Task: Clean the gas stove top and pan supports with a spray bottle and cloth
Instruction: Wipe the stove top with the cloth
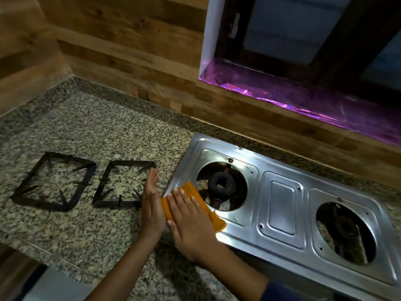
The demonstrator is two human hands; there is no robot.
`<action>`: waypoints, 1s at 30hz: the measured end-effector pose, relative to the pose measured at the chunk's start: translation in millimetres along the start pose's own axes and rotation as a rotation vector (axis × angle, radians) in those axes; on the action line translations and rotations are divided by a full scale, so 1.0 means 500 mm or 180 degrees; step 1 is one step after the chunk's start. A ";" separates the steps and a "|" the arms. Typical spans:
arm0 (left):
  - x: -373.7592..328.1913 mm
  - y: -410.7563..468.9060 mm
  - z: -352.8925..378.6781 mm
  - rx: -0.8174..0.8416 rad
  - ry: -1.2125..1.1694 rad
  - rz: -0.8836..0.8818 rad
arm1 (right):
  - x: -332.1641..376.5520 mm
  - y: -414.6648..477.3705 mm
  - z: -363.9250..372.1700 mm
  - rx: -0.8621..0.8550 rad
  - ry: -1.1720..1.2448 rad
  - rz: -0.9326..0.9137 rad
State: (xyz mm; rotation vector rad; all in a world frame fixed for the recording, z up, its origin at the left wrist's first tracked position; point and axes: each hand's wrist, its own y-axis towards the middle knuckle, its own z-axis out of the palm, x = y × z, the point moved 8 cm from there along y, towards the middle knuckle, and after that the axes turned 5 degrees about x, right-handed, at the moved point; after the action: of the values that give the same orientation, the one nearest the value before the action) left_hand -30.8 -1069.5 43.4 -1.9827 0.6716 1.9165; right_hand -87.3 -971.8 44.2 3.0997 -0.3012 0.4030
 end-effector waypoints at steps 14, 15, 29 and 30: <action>0.035 -0.018 0.016 0.0828 -0.0732 -0.0948 | -0.210 0.287 -0.064 0.0088 0.0129 0.1455; 0.042 -0.021 0.015 0.0878 -0.0772 -0.1065 | -0.237 0.303 -0.072 0.0120 0.0136 0.1631; 0.072 0.033 -0.082 0.0243 -0.0850 -0.1211 | 0.030 0.093 -0.005 0.0187 -0.0157 0.0159; 0.063 0.045 -0.072 0.0323 -0.0682 -0.1175 | 0.040 0.063 -0.001 0.0171 -0.0235 0.0056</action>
State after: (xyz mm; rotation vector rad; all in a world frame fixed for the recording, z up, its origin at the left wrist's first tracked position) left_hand -12.0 -1111.0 16.8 -1.6699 0.3123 1.7934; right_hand -74.4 -1006.8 49.1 3.1719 -0.3240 0.3022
